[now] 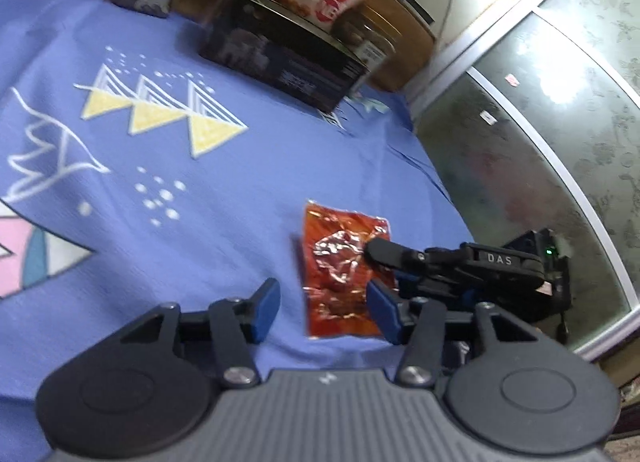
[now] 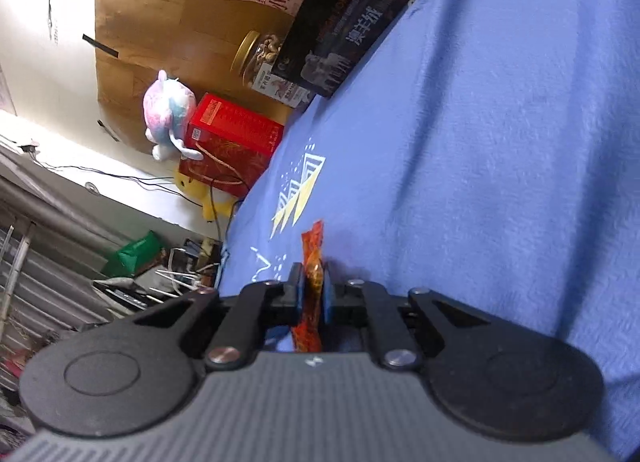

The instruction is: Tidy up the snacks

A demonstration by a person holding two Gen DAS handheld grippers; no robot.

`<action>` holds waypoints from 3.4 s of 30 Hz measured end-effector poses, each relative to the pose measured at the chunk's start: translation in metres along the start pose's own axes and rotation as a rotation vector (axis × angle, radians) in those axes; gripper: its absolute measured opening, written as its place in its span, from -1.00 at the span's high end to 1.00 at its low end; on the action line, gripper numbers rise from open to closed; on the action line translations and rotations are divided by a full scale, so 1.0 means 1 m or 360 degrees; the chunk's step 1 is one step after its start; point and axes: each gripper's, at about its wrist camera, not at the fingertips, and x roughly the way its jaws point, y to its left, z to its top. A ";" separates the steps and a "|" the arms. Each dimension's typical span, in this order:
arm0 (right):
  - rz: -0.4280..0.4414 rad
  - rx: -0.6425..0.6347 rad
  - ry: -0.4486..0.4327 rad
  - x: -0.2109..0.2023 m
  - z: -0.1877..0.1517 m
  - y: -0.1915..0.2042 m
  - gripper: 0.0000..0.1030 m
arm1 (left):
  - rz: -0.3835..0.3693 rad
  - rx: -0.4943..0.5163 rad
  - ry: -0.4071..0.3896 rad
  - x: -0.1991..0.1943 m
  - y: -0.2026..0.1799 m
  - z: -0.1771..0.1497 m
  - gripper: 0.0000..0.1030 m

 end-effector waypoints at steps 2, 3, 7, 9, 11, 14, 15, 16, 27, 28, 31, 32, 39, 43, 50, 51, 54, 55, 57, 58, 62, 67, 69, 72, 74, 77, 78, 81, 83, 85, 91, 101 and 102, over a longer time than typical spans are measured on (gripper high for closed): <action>0.0077 0.0059 0.0024 0.000 -0.002 -0.004 0.78 | -0.0013 -0.0004 0.0003 0.002 -0.002 0.000 -0.08; 0.0115 0.0089 0.0031 0.000 -0.003 -0.005 0.78 | -0.0020 -0.0009 0.0006 0.002 -0.003 0.000 -0.10; 0.0242 0.0159 0.0046 -0.003 -0.004 -0.010 0.78 | -0.0072 -0.0062 0.0021 0.003 -0.001 -0.001 -0.14; 0.0288 0.0182 0.0057 -0.004 -0.003 -0.010 0.78 | -0.0093 -0.0088 0.0028 0.004 0.001 -0.002 -0.16; 0.0315 0.0194 0.0070 -0.004 -0.004 -0.009 0.78 | -0.0078 -0.0084 0.0028 0.004 -0.001 -0.001 -0.16; 0.0237 0.0133 0.0061 -0.005 -0.004 -0.004 0.78 | 0.0037 -0.0011 0.0022 0.005 -0.012 0.001 -0.13; 0.0189 0.0099 0.0056 -0.006 -0.004 -0.003 0.78 | 0.0107 0.0046 0.0017 0.006 -0.018 0.002 -0.12; 0.0153 0.0065 0.0051 -0.005 -0.005 0.000 0.78 | 0.0186 0.0114 0.0015 0.008 -0.025 0.002 -0.08; -0.0015 -0.0067 0.0004 -0.002 -0.013 0.005 0.78 | 0.0501 0.0328 0.0023 0.021 -0.053 0.001 -0.11; -0.0028 -0.0087 -0.0001 -0.002 -0.014 0.006 0.78 | 0.0511 0.0332 0.0021 0.022 -0.054 0.001 -0.11; -0.0067 -0.0149 -0.0016 -0.001 -0.016 0.008 0.77 | 0.0533 0.0347 0.0017 0.022 -0.056 -0.001 -0.11; -0.0075 -0.0162 -0.0018 -0.001 -0.017 0.009 0.77 | 0.0537 0.0349 0.0015 0.022 -0.056 -0.001 -0.11; -0.0109 -0.0206 -0.0032 0.000 -0.019 0.011 0.76 | 0.0566 0.0369 0.0021 0.024 -0.059 -0.001 -0.11; -0.0161 -0.0278 -0.0052 0.003 -0.022 0.018 0.74 | 0.0583 0.0394 0.0028 0.025 -0.061 -0.001 -0.11; -0.0275 -0.0451 -0.0092 0.005 -0.028 0.028 0.73 | 0.0618 0.0432 0.0032 0.029 -0.065 -0.001 -0.12; -0.0295 -0.0480 -0.0102 0.006 -0.029 0.030 0.73 | 0.0625 0.0438 0.0036 0.030 -0.066 0.000 -0.12; -0.0394 -0.0605 -0.0152 0.008 -0.033 0.038 0.74 | 0.0646 0.0462 0.0052 0.034 -0.068 0.002 -0.14; -0.0421 -0.0640 -0.0165 0.009 -0.034 0.040 0.74 | 0.0658 0.0474 0.0057 0.036 -0.070 0.004 -0.14; -0.0461 -0.0687 -0.0186 0.010 -0.035 0.042 0.74 | 0.0695 0.0507 0.0058 0.039 -0.073 0.007 -0.14; -0.0480 -0.0702 -0.0199 0.010 -0.035 0.042 0.76 | 0.0726 0.0523 0.0051 0.040 -0.074 0.009 -0.10; -0.0558 -0.0754 -0.0250 0.009 -0.034 0.042 0.79 | 0.0827 0.0545 0.0002 0.038 -0.074 0.018 -0.08; -0.0601 -0.0771 -0.0279 0.009 -0.032 0.040 0.88 | 0.0969 0.0557 -0.0063 0.036 -0.067 0.026 -0.08; -0.0609 -0.0783 -0.0284 0.009 -0.033 0.040 0.88 | 0.0998 0.0545 -0.0070 0.036 -0.061 0.029 -0.08; -0.0625 -0.0809 -0.0291 0.010 -0.032 0.042 0.88 | 0.1023 0.0522 -0.0072 0.035 -0.055 0.033 -0.08; -0.0631 -0.0813 -0.0301 0.010 -0.031 0.041 0.88 | 0.1039 0.0515 -0.0074 0.035 -0.051 0.034 -0.08; -0.0652 -0.0851 -0.0293 0.015 -0.029 0.043 0.88 | 0.1058 0.0511 -0.0072 0.037 -0.047 0.036 -0.08; -0.0657 -0.0875 -0.0281 0.018 -0.028 0.046 0.87 | 0.1065 0.0512 -0.0071 0.038 -0.046 0.036 -0.08; -0.0653 -0.0941 -0.0238 0.030 -0.025 0.051 0.87 | 0.1086 0.0503 -0.0072 0.037 -0.042 0.036 -0.08; -0.0658 -0.0988 -0.0204 0.038 -0.020 0.055 0.85 | 0.1099 0.0498 -0.0073 0.036 -0.040 0.037 -0.08; -0.0650 -0.1056 -0.0190 0.044 -0.017 0.062 0.79 | 0.1112 0.0491 -0.0074 0.034 -0.037 0.037 -0.08; -0.0611 -0.1037 -0.0258 0.031 -0.013 0.066 0.20 | 0.1127 0.0482 -0.0075 0.033 -0.028 0.040 -0.08; -0.0734 -0.1362 -0.0132 0.048 -0.065 0.072 -0.47 | 0.1149 0.0505 -0.0092 0.037 -0.028 0.041 -0.09; -0.0766 -0.1415 -0.0127 0.052 -0.068 0.074 -0.47 | 0.1152 0.0506 -0.0093 0.037 -0.028 0.041 -0.10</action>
